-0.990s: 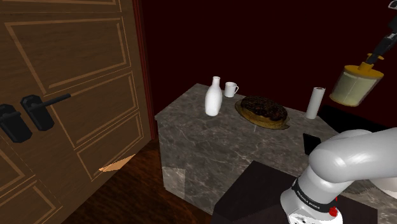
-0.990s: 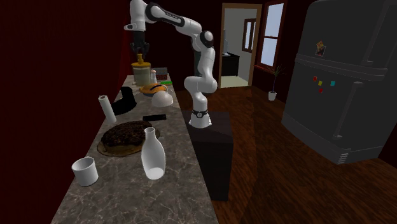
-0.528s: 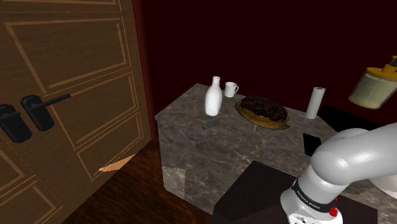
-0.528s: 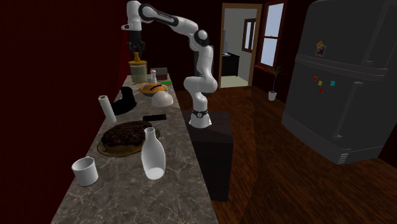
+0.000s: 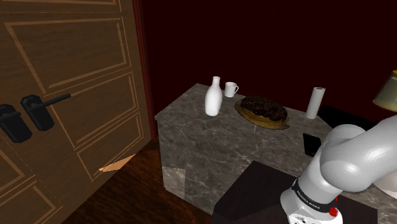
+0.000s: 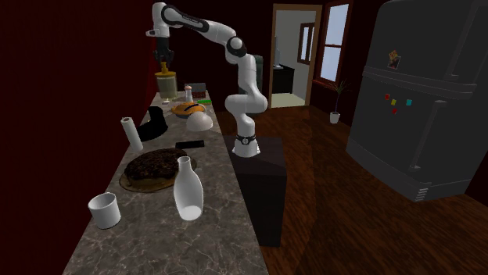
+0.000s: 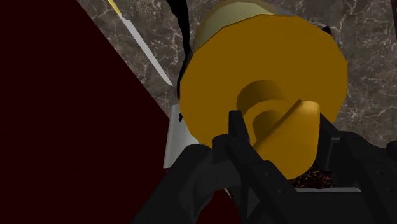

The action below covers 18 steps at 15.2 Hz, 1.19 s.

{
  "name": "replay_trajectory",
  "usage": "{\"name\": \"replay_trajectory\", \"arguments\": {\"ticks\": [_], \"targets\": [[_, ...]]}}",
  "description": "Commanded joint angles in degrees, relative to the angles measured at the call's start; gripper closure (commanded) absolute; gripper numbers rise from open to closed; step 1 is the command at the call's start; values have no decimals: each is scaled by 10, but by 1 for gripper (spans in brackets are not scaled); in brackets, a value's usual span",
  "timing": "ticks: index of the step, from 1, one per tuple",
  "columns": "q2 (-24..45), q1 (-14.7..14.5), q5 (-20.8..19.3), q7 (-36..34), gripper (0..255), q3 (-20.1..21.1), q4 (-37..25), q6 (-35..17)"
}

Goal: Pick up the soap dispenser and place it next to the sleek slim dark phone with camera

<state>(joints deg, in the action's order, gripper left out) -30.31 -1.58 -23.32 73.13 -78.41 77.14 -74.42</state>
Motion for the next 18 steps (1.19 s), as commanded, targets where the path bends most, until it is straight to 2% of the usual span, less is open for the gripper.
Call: {"name": "replay_trajectory", "arguments": {"ticks": [1, 9, 18], "targets": [[-7, 2, -7, 4, 255, -6, 14, -15], [-29, 58, -18, -6, 255, 27, 109, -77], [-53, 93, -36, -17, 255, 37, 197, -141]]}}
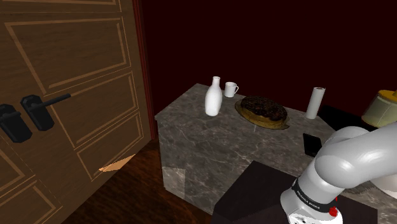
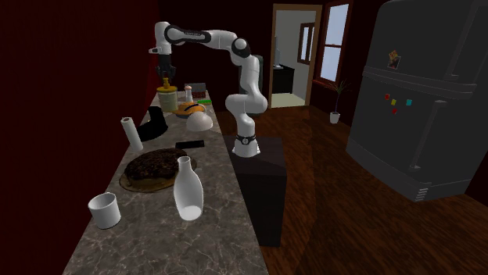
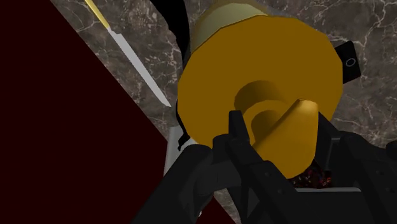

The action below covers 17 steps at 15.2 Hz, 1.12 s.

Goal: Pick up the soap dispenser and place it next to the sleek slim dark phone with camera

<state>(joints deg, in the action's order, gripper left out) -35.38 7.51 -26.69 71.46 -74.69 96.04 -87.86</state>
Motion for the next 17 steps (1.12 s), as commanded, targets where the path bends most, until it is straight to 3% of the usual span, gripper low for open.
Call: {"name": "replay_trajectory", "arguments": {"ticks": [1, 17], "targets": [[-5, 5, -4, -2, 255, -1, 17, -14], [-34, 24, -42, -17, 255, -31, 136, -120]]}}
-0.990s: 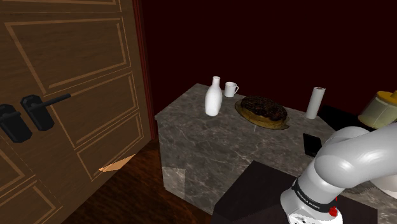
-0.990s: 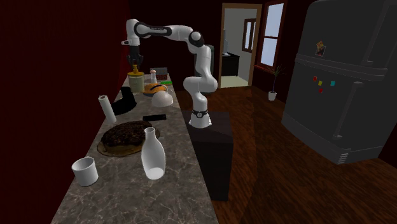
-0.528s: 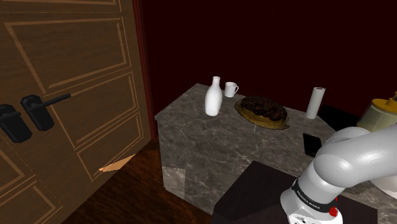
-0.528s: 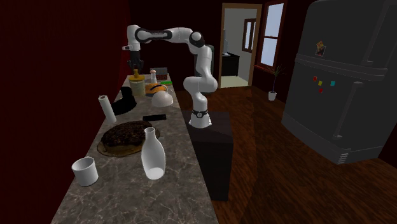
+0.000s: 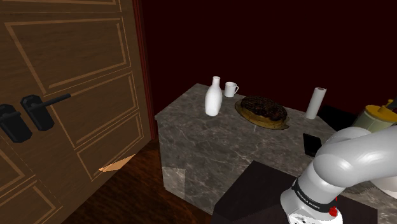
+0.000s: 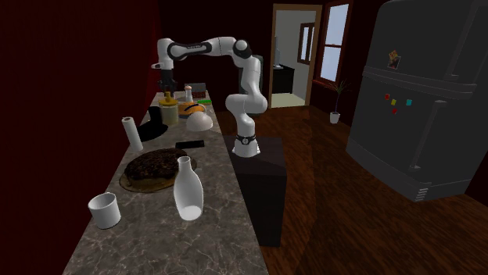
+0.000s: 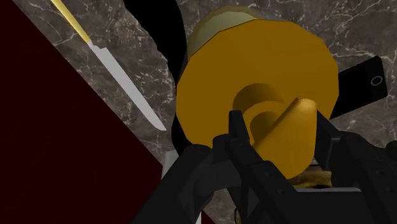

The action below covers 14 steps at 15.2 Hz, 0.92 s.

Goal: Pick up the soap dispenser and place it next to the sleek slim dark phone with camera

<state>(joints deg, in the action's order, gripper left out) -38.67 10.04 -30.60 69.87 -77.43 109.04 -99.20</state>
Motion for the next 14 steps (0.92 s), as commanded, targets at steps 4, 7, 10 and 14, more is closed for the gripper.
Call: {"name": "replay_trajectory", "arguments": {"ticks": [4, 7, 10, 14], "targets": [[-6, -3, -13, -4, 255, -19, 30, -33], [-10, -5, -21, -7, 255, -31, 46, -52], [-13, -9, -30, -9, 255, -45, 62, -72], [-17, -16, -41, -13, 255, -66, 80, -97]]}}
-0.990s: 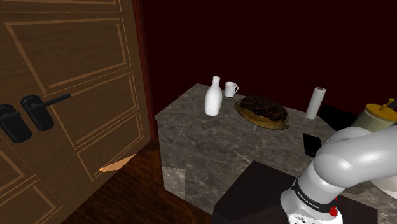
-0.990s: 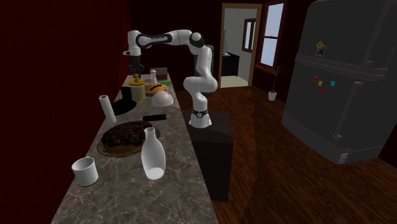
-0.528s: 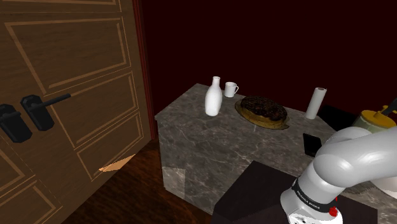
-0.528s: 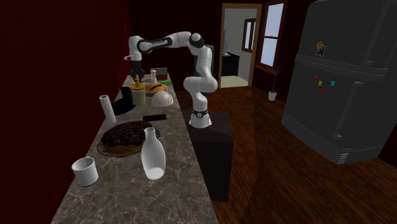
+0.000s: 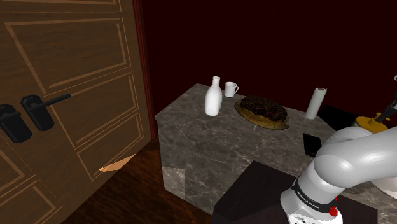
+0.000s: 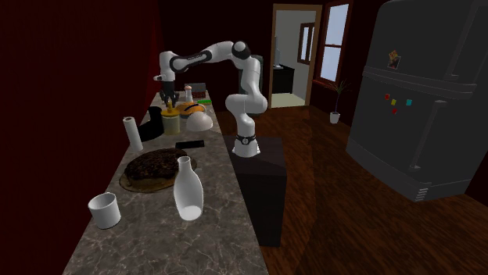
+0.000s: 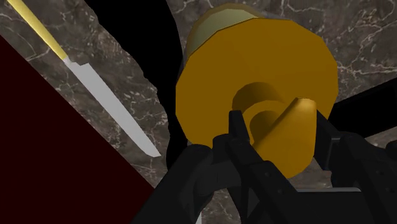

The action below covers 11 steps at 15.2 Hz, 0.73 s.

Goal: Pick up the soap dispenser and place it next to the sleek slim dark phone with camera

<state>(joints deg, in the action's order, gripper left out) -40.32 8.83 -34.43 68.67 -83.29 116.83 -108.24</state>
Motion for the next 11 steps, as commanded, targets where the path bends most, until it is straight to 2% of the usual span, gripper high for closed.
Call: {"name": "replay_trajectory", "arguments": {"ticks": [1, 9, 10, 11], "targets": [[-2, -7, -6, -2, 255, -13, 7, -13], [-3, -8, -8, -2, 255, -15, 9, -16], [-3, -8, -8, -2, 0, -15, 9, -16], [-3, -7, -8, -2, 0, -15, 9, -16]]}}
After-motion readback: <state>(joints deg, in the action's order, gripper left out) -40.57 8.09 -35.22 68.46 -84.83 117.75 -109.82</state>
